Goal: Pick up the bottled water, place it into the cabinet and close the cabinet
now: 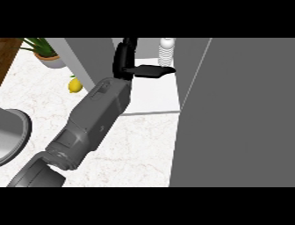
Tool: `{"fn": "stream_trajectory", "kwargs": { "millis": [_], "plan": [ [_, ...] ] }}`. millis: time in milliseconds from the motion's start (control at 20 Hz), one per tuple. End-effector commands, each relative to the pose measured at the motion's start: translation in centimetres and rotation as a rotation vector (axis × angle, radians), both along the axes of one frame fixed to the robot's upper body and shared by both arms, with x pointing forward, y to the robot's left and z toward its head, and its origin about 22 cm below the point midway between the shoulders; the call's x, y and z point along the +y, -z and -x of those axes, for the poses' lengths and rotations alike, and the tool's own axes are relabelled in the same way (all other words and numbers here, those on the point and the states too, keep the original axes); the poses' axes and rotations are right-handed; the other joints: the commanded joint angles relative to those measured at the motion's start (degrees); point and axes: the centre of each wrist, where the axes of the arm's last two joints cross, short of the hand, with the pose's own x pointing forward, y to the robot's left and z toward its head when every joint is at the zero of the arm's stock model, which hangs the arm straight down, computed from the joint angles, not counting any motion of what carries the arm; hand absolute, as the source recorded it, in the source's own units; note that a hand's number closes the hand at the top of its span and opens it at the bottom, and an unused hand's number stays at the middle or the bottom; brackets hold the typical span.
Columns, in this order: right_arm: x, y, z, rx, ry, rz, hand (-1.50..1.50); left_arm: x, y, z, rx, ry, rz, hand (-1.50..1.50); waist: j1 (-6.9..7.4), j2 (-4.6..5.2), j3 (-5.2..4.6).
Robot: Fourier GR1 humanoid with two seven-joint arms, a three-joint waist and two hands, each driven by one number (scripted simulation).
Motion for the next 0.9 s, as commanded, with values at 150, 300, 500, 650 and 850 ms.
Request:
{"fn": "stream_trajectory", "kwargs": {
  "millis": [150, 300, 500, 650, 850],
  "plan": [
    [-0.1, -1.5, 0.6, -0.018, 0.018, 0.005, -1.50, -0.6, 2.0, 2.7, 0.020, 0.082, 0.107, -1.50, 1.99, -0.72, 0.01],
    [0.6, -1.1, 0.6, 0.003, 0.004, 0.017, -1.50, -0.9, 2.0, 4.0, 0.027, 0.133, 0.134, -1.50, 3.35, -1.01, 0.01],
    [-0.2, -1.8, 1.2, -0.035, 0.016, 0.022, -1.50, -0.8, 3.6, 7.1, 0.043, 0.133, 0.143, 1.50, 3.67, -1.05, 0.04],
    [-0.4, -2.5, 1.6, -0.034, 0.011, 0.069, -1.50, -0.2, 4.0, 9.8, 0.051, 0.130, 0.170, 1.50, 4.38, -1.37, 0.03],
    [0.4, -2.5, 0.3, -0.028, -0.075, 0.230, 1.50, 1.9, 4.2, 11.8, 0.078, 0.152, 0.147, 1.50, 4.99, -1.27, -0.05]
  ]
}}
